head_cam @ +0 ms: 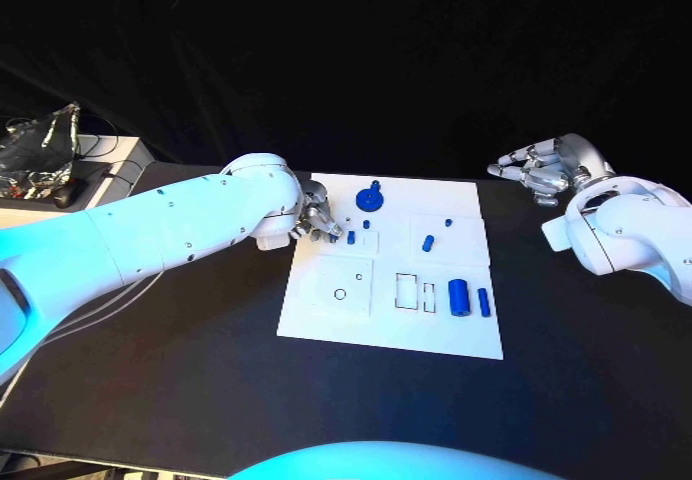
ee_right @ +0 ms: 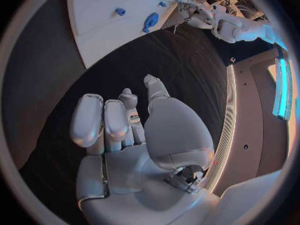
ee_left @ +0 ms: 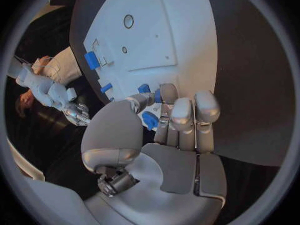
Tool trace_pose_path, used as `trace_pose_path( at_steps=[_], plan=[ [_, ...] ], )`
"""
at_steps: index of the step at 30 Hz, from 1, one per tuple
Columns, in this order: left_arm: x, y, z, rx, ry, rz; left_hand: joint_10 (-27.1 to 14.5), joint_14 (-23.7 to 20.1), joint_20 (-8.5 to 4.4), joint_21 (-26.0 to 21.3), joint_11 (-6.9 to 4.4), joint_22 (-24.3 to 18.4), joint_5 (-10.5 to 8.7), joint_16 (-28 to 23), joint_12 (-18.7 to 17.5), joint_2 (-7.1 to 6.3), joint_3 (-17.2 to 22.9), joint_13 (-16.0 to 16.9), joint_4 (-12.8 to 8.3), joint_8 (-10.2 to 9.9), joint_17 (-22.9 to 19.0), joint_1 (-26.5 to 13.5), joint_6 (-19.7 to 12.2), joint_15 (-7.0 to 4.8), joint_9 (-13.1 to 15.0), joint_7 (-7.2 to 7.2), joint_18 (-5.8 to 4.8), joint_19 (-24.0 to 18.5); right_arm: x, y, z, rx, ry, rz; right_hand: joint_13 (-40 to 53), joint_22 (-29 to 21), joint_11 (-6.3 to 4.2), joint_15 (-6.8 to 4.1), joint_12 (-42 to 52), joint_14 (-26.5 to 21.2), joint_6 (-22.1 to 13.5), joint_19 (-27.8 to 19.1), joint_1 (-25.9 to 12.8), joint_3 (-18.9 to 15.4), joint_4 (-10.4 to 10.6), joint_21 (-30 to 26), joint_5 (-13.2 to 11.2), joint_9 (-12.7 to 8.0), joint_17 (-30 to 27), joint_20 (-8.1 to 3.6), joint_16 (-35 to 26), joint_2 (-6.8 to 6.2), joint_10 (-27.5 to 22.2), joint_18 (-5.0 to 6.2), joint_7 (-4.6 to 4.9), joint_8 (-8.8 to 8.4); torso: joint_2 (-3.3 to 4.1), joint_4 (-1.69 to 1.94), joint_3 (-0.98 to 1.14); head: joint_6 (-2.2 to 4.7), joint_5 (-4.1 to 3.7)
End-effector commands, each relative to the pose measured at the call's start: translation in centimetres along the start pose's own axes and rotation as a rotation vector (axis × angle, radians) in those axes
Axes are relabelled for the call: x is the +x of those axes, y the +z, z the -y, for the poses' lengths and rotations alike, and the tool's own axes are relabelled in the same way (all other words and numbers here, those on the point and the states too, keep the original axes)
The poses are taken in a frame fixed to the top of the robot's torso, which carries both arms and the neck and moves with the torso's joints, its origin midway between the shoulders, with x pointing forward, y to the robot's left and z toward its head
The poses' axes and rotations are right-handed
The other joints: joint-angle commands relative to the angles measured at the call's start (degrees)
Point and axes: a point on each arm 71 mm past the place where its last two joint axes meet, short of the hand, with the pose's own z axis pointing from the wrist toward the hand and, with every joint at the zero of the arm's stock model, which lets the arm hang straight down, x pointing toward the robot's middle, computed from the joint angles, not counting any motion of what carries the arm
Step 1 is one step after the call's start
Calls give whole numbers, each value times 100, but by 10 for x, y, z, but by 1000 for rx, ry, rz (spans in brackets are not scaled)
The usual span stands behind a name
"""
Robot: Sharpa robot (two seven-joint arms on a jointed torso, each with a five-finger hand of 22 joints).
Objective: Assemble the parts on the task board
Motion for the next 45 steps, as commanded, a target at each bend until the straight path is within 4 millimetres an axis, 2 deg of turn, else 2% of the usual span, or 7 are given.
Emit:
trace_pose_path(
  at_steps=[1, 31, 45],
  plan=[
    [2, 0, 1, 7, 15, -26, 55, 23, 32, 17, -69, 454, 15, 10, -25, 128, 299, -8, -271, 18, 8, 163, 14, 5, 5, -25, 76, -11, 1, 0, -1, -16, -3, -5, 7, 852, -16, -24, -9, 1, 2, 225, -16, 16, -17, -15, 18, -10, -6, -49, -13, 5, 0, 30, 38, -39, -3, 2, -3, 0, 2],
    [4, 0, -4, 1, 23, -36, 56, 23, 44, 23, -69, 456, 16, 4, -17, 105, 336, -20, -276, 17, 16, 175, 18, 6, 22, -25, 85, -13, 0, 0, -1, -15, -3, -7, 7, 852, -16, -24, -9, 1, 2, 225, -16, 16, -17, -15, 18, -10, -6, -49, -13, 5, 0, 30, 38, -39, -3, -3, 0, -17, 11],
    [7, 3, -2, 0, 26, -30, 49, 22, 55, 11, -67, 449, 7, -6, -16, 102, 343, -30, -263, 10, 22, 172, 18, 7, 32, -22, 93, -25, 0, 0, -1, -15, -3, -6, 7, 852, -16, -24, -9, 1, 2, 225, -16, 16, -17, -15, 18, -10, -6, -49, -13, 5, 0, 30, 38, -39, -1, 0, 5, -25, -9]
  ],
)
